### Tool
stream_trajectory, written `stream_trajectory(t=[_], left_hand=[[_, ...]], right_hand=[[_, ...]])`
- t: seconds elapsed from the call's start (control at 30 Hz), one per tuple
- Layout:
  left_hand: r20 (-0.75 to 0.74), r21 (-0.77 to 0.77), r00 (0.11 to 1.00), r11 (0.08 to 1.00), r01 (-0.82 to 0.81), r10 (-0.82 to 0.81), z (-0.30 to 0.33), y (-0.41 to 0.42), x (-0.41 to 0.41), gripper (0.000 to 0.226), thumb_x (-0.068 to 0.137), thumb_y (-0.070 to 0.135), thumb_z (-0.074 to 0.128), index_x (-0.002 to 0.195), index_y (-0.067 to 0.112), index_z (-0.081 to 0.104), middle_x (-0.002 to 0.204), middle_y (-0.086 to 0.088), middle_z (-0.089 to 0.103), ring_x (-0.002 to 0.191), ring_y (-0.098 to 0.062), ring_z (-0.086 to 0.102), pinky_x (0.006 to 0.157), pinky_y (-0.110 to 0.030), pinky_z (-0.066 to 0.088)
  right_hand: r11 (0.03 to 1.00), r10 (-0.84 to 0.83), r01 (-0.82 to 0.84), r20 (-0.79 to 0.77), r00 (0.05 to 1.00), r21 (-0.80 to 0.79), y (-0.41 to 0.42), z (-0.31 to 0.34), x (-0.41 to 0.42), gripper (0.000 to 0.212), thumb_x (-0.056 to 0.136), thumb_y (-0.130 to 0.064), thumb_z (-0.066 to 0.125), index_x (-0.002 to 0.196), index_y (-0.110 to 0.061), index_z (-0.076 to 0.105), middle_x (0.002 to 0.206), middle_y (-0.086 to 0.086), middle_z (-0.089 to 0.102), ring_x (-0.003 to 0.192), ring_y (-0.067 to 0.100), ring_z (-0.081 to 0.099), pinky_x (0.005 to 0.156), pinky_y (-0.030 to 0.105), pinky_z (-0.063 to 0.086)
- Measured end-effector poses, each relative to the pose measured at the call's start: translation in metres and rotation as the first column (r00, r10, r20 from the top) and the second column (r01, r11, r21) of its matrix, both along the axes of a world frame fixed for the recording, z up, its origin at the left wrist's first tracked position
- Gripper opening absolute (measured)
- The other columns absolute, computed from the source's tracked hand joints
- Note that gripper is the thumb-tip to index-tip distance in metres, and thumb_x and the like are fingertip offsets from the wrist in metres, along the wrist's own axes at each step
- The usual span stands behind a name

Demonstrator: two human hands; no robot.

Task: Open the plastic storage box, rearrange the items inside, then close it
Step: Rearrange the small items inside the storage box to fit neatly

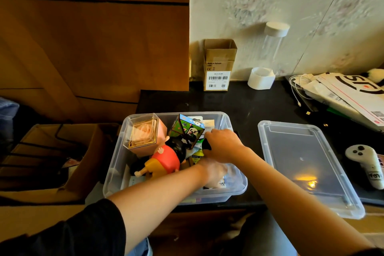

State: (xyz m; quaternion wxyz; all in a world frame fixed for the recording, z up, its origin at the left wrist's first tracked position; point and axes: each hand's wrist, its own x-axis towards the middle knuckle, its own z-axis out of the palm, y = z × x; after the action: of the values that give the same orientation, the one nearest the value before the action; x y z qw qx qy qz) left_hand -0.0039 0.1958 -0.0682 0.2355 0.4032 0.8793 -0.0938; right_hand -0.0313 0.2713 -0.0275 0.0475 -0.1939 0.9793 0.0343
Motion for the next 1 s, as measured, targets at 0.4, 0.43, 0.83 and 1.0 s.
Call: stream_trajectory(t=[0.4, 0.43, 0.83, 1.0], left_hand=[[0.15, 0.095, 0.97, 0.974, -0.208, 0.192, 0.009, -0.014, 0.0, 0.015, 0.088, 0.0, 0.06, 0.102, -0.005, 0.059, 0.073, -0.007, 0.047, 0.076, -0.024, 0.048, 0.06, -0.027, 0.038], [0.18, 0.098, 0.962, 0.969, -0.227, 0.207, 0.011, -0.015, 0.0, 0.015, 0.086, -0.001, 0.062, 0.101, -0.006, 0.06, 0.08, -0.014, 0.055, 0.079, -0.026, 0.052, 0.064, -0.032, 0.041], [0.326, 0.281, 0.926, 0.915, -0.289, 0.192, 0.076, -0.059, 0.025, 0.022, 0.095, 0.013, 0.049, 0.106, 0.01, 0.067, 0.104, -0.007, 0.066, 0.093, -0.023, 0.058, 0.074, -0.031, 0.044], [0.187, 0.724, 0.889, 0.552, -0.413, 0.419, 0.096, -0.121, 0.039, 0.013, 0.094, 0.023, 0.053, 0.098, 0.025, 0.066, 0.097, 0.015, 0.061, 0.083, 0.003, 0.054, 0.075, -0.012, 0.042]], right_hand=[[1.0, -0.012, 0.012, 0.015, 1.0, 0.008, 0.0, 0.0, 0.001, 0.035, 0.09, -0.043, 0.046, 0.106, -0.013, 0.055, 0.096, 0.006, 0.059, 0.073, 0.018, 0.048, 0.064, 0.027, 0.035], [1.0, -0.013, 0.013, 0.015, 1.0, 0.007, 0.0, 0.0, 0.001, 0.035, 0.09, -0.043, 0.046, 0.106, -0.013, 0.055, 0.096, 0.006, 0.059, 0.073, 0.018, 0.047, 0.064, 0.027, 0.035], [0.986, -0.012, 0.008, 0.018, 1.0, 0.166, -0.008, -0.002, -0.001, 0.026, 0.09, -0.031, 0.051, 0.109, -0.013, 0.053, 0.098, 0.004, 0.062, 0.088, 0.022, 0.062, 0.072, 0.028, 0.04], [0.978, -0.065, 0.046, 0.092, 0.994, 0.203, -0.015, -0.007, -0.004, 0.018, 0.091, -0.028, 0.049, 0.101, -0.015, 0.056, 0.097, 0.002, 0.063, 0.086, 0.02, 0.062, 0.066, 0.026, 0.044]])
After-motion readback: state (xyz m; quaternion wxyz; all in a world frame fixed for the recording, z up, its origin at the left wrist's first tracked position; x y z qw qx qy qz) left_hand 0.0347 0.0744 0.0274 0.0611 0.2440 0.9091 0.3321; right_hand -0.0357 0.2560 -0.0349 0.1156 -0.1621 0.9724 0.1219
